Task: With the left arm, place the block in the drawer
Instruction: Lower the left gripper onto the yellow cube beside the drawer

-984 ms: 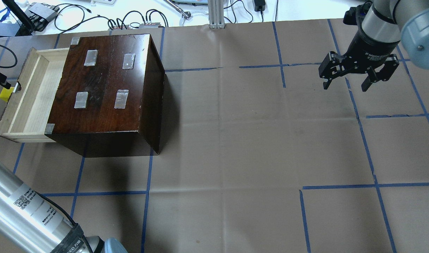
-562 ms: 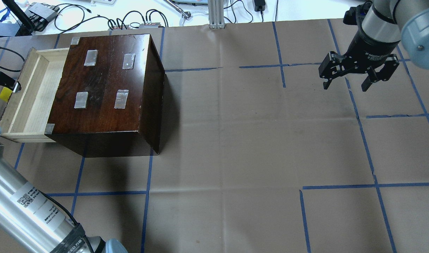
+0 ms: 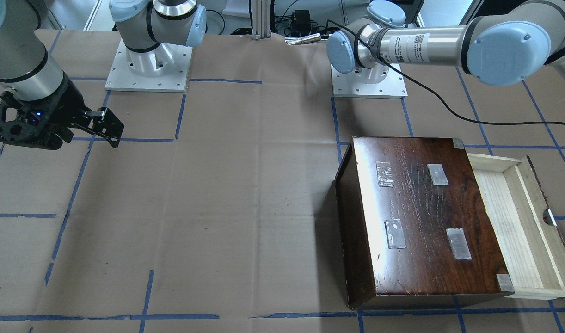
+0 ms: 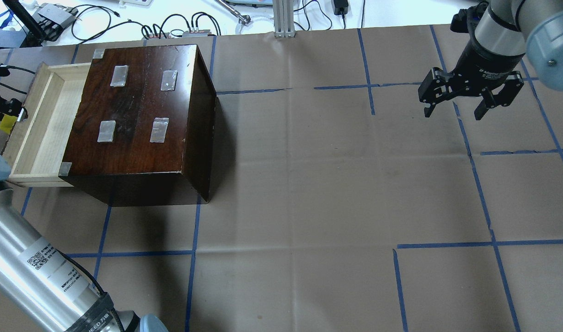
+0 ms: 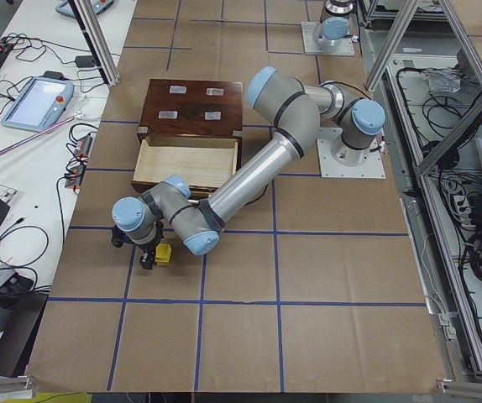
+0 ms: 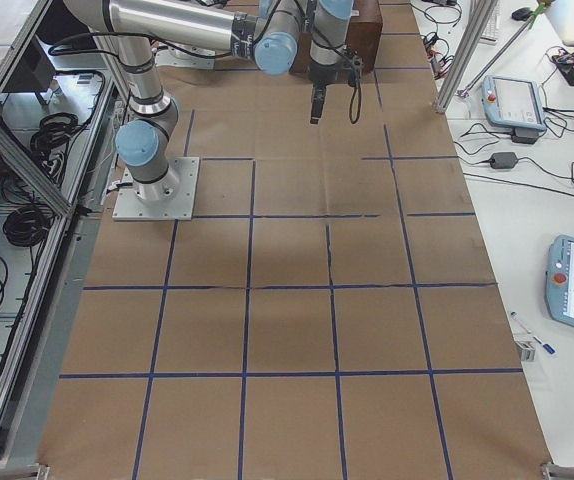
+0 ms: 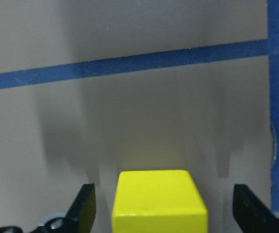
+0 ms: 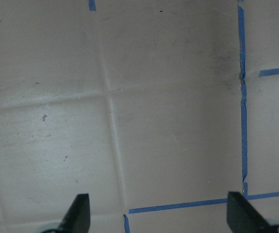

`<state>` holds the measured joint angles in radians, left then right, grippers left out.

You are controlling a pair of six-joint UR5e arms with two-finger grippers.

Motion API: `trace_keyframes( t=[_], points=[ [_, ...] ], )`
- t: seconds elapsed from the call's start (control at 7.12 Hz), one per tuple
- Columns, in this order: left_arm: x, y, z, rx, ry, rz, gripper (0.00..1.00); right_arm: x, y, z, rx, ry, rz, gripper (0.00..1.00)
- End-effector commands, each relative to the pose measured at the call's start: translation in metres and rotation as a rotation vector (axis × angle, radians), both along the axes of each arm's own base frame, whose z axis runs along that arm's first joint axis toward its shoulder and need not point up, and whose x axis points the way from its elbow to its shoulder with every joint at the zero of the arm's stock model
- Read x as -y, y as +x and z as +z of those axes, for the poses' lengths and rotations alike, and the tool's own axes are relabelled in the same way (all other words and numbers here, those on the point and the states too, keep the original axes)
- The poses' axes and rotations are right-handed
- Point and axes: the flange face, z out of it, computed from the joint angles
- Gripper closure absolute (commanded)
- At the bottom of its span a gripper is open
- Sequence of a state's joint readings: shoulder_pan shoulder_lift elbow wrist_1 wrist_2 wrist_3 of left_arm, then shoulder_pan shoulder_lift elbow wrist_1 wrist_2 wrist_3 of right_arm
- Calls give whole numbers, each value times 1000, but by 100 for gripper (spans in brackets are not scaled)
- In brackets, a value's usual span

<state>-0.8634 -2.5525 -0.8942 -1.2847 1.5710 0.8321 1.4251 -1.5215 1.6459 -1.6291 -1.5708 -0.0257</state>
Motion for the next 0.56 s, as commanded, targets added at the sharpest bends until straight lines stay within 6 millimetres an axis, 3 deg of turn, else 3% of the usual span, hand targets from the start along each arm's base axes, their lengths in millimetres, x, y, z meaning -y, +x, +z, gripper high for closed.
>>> trace_keyframes(
  t=[0.0,0.14,0.42],
  points=[
    [0,0,-3,4,7,-4,40,0,0,0,0,0,0,0],
    [-1,1,-2,7,7,-13,65,0,0,0,0,0,-1,0],
    [-3,2,7,24,20,-41,88,0,0,1,0,-2,0,0]
  ],
)
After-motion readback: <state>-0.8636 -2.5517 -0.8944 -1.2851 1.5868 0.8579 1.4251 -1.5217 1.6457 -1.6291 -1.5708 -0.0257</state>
